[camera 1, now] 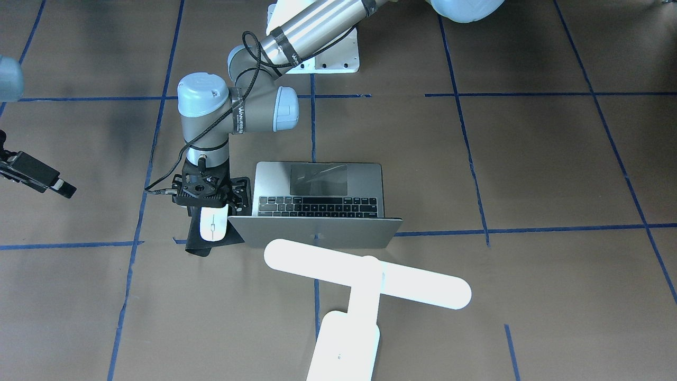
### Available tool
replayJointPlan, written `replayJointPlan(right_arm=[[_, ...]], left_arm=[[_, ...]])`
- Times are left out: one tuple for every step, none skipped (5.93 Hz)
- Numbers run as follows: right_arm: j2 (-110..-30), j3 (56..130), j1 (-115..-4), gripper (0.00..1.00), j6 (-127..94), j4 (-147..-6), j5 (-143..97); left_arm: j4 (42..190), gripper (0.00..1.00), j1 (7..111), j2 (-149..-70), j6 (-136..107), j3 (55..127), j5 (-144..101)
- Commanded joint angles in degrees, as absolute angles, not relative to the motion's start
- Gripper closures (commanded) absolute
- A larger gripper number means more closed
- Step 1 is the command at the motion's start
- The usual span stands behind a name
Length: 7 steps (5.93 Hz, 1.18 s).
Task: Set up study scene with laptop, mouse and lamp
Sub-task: 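Carry the white mouse with the left gripper onto the black mouse pad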
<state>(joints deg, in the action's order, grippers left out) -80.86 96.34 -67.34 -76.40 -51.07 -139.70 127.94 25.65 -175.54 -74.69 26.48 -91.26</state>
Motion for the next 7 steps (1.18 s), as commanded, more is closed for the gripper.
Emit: replayJointPlan(right_arm=[[-81.73,96.59,-68.29,0.0,-76.29,-51.06,-140.01],[-83.3,96.68,-68.64,0.0,-75.51,-51.24,-140.1],[-85.32,96.77,-68.9,0.0,-71.23,-51.24,-140.01],[-88.04,96.77,-70.21,0.0,-64.32,-51.41,-139.84],[-90.76,96.68,-71.96,0.0,-56.85,-51.76,-139.57],[-92.7,96.77,-73.81,0.0,-47.82,-54.81,-139.31],[-94.2,98.16,-76.61,0.0,-36.85,-61.02,-139.05]], left_arm=[[126.66,0.0,26.36,-175.61,-74.88,30.74,-93.15],[123.95,0.0,26.8,-175.34,-74.8,33.28,-93.69],[115.75,0.0,28.55,-172.64,-74.62,41.84,-100.39],[110.18,0.0,28.91,-168.44,-74.36,51.76,-101.85],[104.65,0.0,29.0,-164.05,-74.09,61.43,-102.82],[99.63,0.0,30.31,-161.48,-71.92,67.79,-106.05],[96.97,0.0,31.37,-156.32,-69.55,75.25,-107.21]])
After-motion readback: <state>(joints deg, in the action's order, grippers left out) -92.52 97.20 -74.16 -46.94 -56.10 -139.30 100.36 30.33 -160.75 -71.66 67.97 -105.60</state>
